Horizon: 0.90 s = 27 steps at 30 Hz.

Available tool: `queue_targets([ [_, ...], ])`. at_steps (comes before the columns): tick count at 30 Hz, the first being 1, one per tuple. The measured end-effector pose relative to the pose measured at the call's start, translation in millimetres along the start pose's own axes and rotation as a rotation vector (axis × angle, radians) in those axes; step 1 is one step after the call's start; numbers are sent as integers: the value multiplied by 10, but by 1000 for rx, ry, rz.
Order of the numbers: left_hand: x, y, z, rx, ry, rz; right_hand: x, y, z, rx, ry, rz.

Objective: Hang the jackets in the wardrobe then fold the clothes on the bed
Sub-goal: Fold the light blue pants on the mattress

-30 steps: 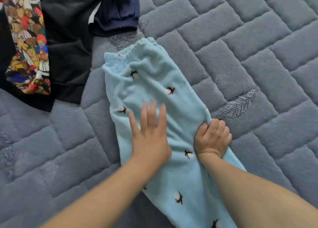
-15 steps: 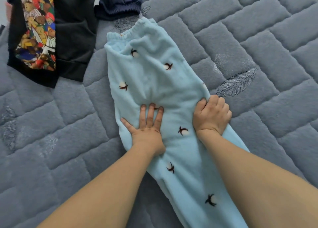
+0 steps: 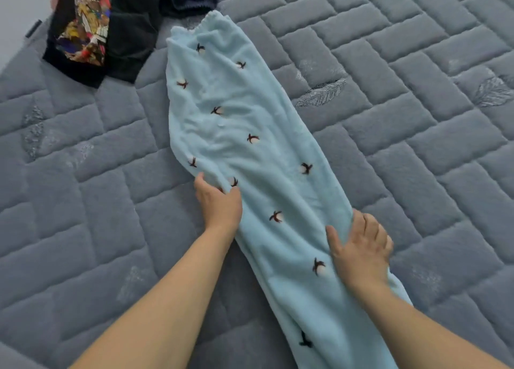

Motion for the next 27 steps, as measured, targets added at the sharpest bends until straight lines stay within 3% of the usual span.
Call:
queue_targets([
  [3,-255,-3,-336,-151,-387,-100,333,-119,-332,-93,30,-13],
  [6,-314,-24,-656,-278,-400,-51,627,-254,-580,-185,124,2],
  [11,-249,31,-1192,-585,-551,-301,1053,-377,-782,-349,186,84],
  [17,-498,-82,-1751,-839,-410,-205,1239,-447,-919,-501,162,134],
  [21,-850,-244,-2264,-1061,-509,-94,1337,-484,-930,-573,133,118],
  [24,-1094,-346,-2597,-1113,-596,63,1413,-512,-945,-603,125,86],
  [27,-1169,-329,-2781,-1103,-487,86,1491,-538,-940,-600,142,94],
])
Point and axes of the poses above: each hand's wrist, its own z-axis towards the middle knuckle, its own y-axis out of the palm, x = y × z, the point moved 6 cm from there along z, towards the middle knuckle, and after that the axes turned 12 degrees about x, right-handed, at the moved point
